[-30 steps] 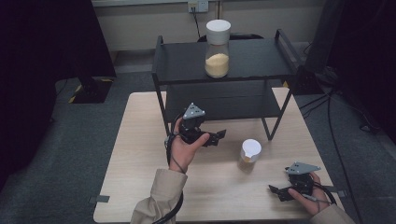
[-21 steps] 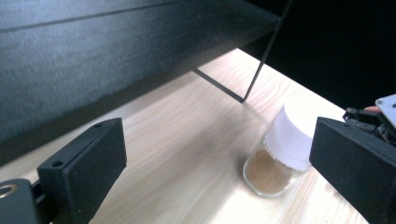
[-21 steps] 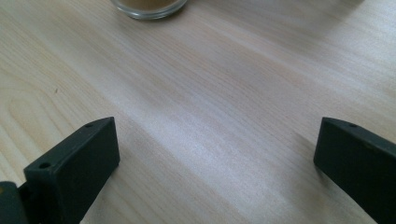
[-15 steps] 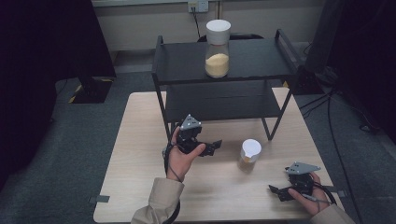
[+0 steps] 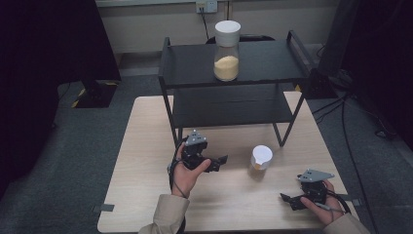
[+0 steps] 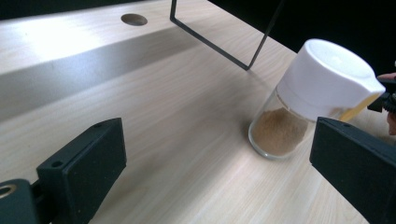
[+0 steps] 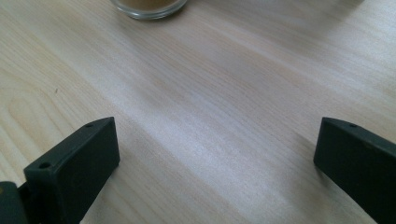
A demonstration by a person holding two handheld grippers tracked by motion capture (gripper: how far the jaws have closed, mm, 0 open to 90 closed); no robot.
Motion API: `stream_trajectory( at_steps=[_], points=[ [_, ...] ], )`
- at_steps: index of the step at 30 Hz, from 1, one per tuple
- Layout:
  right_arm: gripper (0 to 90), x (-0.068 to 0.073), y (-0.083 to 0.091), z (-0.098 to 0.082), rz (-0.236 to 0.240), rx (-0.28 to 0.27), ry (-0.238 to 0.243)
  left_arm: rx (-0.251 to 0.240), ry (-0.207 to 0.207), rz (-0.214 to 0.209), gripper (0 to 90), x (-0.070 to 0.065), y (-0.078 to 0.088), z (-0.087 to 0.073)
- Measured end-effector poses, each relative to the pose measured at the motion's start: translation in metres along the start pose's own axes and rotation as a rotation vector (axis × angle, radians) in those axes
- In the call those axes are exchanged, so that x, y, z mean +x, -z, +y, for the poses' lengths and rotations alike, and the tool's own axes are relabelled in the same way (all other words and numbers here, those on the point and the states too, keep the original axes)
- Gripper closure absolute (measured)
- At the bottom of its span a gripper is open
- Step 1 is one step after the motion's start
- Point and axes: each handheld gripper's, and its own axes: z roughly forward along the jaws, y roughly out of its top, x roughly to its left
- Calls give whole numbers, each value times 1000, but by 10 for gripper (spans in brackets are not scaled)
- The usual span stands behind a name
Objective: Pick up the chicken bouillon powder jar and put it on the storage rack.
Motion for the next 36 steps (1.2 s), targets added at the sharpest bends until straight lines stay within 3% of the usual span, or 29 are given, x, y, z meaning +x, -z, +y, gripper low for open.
stream_trajectory(
  at_steps=[25, 32, 36],
  points=[
    [0, 0, 0, 0, -1, 0, 0, 72, 4, 21, 26, 2, 6, -52],
    [0, 0, 0, 0, -1, 0, -1, 117, -34, 54, 27, -2, 10, -58],
    [0, 0, 0, 0, -1, 0, -1, 133, -27, 57, 27, 0, 11, -65]
  ],
)
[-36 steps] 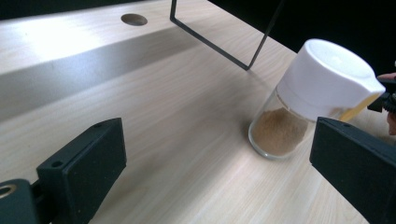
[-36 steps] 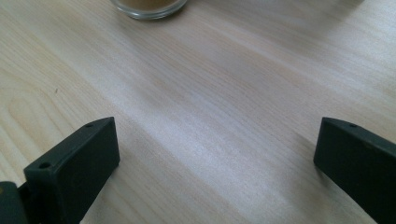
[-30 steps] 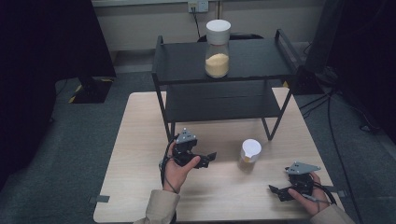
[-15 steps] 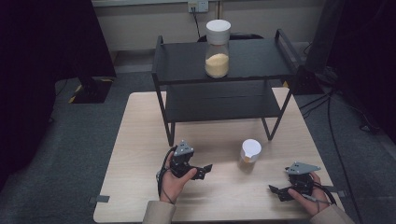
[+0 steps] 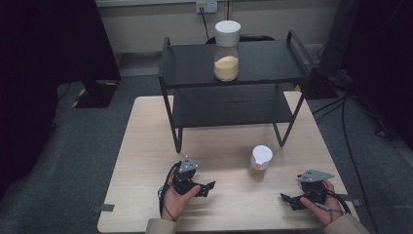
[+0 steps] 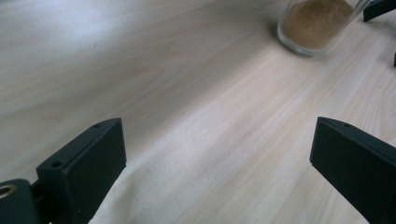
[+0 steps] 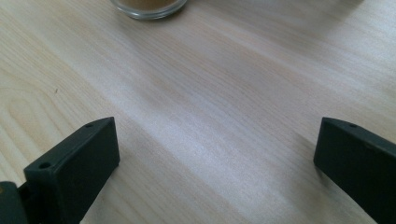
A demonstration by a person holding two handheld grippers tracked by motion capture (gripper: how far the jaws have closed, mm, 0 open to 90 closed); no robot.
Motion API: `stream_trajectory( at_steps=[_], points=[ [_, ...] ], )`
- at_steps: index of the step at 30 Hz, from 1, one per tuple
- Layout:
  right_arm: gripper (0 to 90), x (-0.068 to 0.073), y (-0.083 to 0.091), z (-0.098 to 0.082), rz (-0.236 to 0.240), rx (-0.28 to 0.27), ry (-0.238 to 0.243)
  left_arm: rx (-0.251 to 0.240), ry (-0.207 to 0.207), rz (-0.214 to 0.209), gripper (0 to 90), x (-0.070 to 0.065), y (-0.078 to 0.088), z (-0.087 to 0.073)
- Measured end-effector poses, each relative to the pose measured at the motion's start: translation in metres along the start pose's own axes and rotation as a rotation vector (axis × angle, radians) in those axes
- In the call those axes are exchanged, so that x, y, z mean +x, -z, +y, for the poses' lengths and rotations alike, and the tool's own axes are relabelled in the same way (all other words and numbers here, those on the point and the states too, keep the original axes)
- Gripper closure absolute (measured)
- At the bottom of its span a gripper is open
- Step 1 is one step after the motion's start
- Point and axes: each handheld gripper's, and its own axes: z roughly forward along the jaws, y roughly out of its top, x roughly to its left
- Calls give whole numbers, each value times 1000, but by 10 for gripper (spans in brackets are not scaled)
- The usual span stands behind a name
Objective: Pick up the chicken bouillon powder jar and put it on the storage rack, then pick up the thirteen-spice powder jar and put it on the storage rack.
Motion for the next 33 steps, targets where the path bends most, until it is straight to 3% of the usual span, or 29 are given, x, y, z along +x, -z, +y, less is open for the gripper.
stream_trajectory(
  at_steps=[7, 17, 21, 28, 33],
  points=[
    [0, 0, 0, 0, 0, 0, 0, 43, -15, 13, 27, 0, -3, -2],
    [0, 1, 0, 0, -5, 0, -4, 93, -66, 53, 25, -6, -7, -1],
    [0, 2, 0, 1, -8, 1, -8, 125, -152, 85, 0, -16, -11, 2],
    [0, 4, 0, 0, -10, -1, -8, 124, -152, 85, 0, -16, -11, 2],
    [12, -1, 4, 0, 14, -43, -10, 123, -152, 85, 0, -16, -11, 1]
  ],
)
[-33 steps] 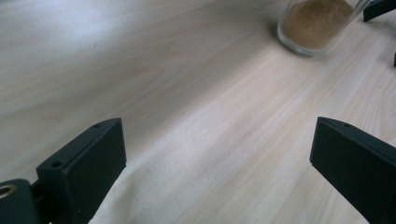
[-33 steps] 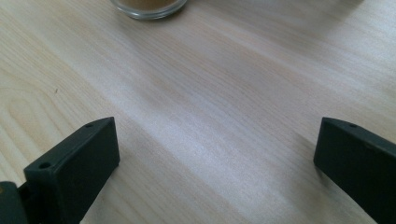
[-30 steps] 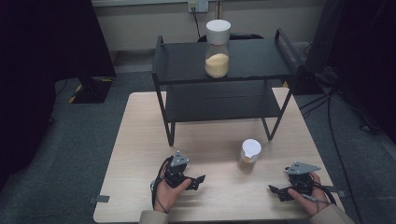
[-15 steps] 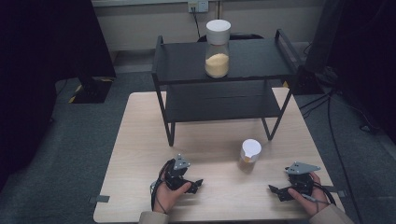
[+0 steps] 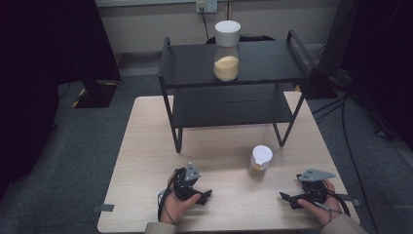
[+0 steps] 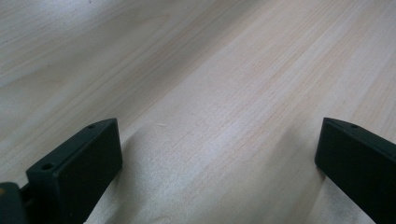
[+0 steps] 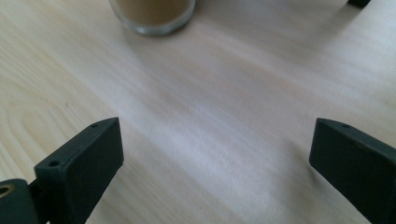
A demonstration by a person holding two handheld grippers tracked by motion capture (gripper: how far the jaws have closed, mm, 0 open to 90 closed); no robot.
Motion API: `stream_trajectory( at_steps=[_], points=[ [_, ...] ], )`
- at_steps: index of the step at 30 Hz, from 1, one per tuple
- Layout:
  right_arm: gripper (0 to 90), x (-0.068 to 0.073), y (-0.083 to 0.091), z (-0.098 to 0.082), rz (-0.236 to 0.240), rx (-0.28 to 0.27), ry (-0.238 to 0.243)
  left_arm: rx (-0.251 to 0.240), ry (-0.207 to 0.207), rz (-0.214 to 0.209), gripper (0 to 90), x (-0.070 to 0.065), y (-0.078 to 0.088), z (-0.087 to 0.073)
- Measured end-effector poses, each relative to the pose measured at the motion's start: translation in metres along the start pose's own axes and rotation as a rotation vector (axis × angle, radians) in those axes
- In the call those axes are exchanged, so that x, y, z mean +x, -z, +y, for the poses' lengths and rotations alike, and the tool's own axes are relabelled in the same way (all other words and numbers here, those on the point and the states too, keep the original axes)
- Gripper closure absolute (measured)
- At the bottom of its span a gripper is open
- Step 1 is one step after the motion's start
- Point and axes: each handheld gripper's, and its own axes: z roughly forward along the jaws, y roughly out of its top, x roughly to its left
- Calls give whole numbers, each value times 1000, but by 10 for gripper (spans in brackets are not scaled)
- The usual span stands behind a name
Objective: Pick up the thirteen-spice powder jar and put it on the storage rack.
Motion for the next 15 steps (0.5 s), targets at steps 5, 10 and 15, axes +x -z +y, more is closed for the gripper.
stream_trajectory(
  at_steps=[5, 10, 15],
  points=[
    [9, 0, -1, 8, 17, -13, 22, 0, 0, 0, 0, 0, 0, 0],
    [9, 2, -7, 14, 36, -19, 38, 0, 0, 0, 0, 0, 0, 0],
    [9, 5, -13, 22, 51, -25, 60, 0, 0, 0, 0, 0, 0, 0]
  ],
)
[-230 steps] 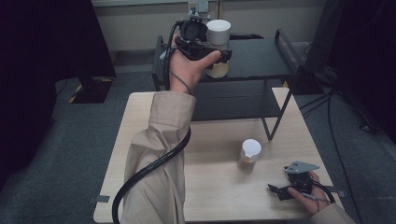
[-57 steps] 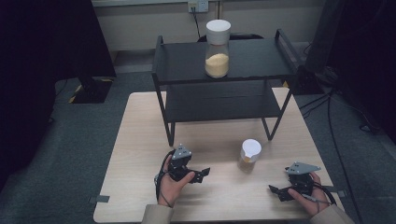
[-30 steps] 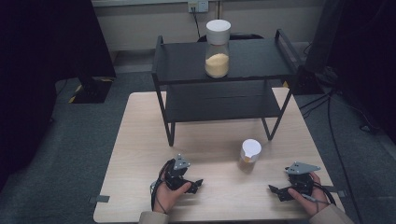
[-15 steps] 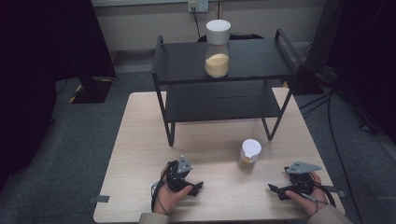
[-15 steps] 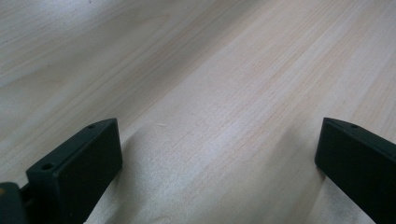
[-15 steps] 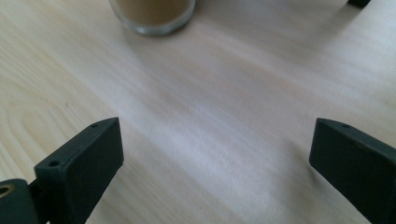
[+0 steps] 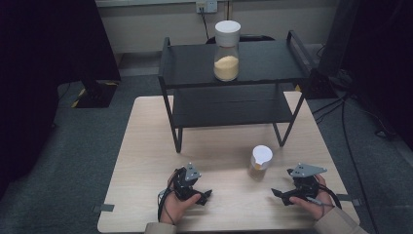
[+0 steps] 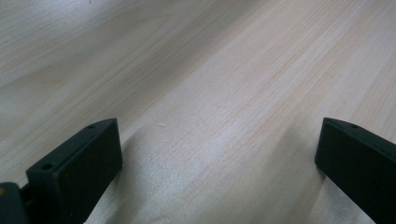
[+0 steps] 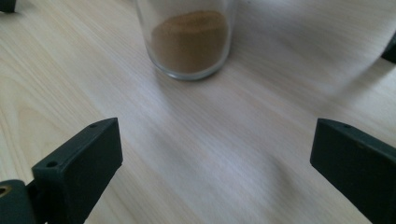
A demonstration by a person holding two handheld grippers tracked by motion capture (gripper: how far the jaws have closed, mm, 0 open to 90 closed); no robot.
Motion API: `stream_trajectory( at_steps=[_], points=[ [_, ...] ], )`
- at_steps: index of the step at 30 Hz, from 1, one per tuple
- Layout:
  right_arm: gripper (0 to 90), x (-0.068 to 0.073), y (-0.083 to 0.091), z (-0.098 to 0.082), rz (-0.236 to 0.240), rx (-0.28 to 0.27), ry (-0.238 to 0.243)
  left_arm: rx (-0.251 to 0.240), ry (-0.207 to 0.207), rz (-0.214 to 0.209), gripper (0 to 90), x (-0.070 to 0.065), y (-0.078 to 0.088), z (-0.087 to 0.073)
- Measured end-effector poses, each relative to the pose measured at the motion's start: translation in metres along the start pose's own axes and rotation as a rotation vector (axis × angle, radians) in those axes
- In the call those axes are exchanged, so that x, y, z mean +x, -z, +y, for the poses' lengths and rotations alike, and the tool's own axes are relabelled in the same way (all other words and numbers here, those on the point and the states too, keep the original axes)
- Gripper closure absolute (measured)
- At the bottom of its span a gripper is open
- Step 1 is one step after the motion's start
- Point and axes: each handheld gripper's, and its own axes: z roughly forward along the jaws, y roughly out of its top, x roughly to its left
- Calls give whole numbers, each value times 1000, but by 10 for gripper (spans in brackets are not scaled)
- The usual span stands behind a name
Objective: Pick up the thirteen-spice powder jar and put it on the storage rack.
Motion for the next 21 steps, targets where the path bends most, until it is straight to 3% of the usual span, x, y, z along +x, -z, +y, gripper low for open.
stream_trajectory(
  at_steps=[10, 21],
  points=[
    [9, 4, -12, 13, 27, -13, 21, 0, 0, 0, 0, 0, 0, 0],
    [9, 3, -22, 20, 50, -69, 3, 0, 0, 0, 0, 0, 0, 0]
  ],
)
